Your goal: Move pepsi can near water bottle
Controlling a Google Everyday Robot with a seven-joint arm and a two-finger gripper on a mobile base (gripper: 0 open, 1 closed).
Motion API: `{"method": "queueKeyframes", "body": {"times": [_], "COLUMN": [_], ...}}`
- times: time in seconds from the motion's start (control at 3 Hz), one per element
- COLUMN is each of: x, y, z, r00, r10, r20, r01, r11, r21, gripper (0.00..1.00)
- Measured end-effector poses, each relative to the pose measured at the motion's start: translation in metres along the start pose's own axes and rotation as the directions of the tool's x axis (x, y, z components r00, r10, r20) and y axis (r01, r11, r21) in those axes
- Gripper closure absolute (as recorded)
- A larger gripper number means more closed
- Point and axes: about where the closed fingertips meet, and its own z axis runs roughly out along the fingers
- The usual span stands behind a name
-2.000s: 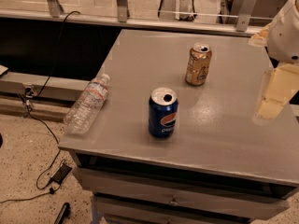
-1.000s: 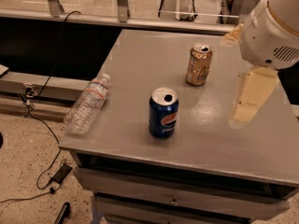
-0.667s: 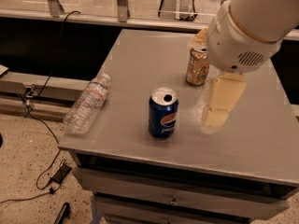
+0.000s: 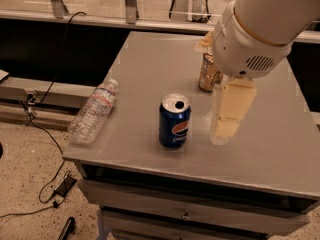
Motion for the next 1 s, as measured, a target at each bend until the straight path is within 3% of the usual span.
{"method": "queueKeyframes", "body": {"times": [0.33,0.67,1.0], "x": [0.000,0.002,0.002], "y": [0.004,0.006,0.006], "z": [0.040,0.084,0.084], "r00": [0.998,0.993,0.993], "r10": [-0.027,-0.058,-0.058], "r20": [-0.052,-0.102,-0.102], "r01": [0.022,0.040,0.040], "r11": [0.9958,0.9844,0.9844], "r21": [-0.089,-0.171,-0.171], "gripper": [0.00,0.00,0.00]}}
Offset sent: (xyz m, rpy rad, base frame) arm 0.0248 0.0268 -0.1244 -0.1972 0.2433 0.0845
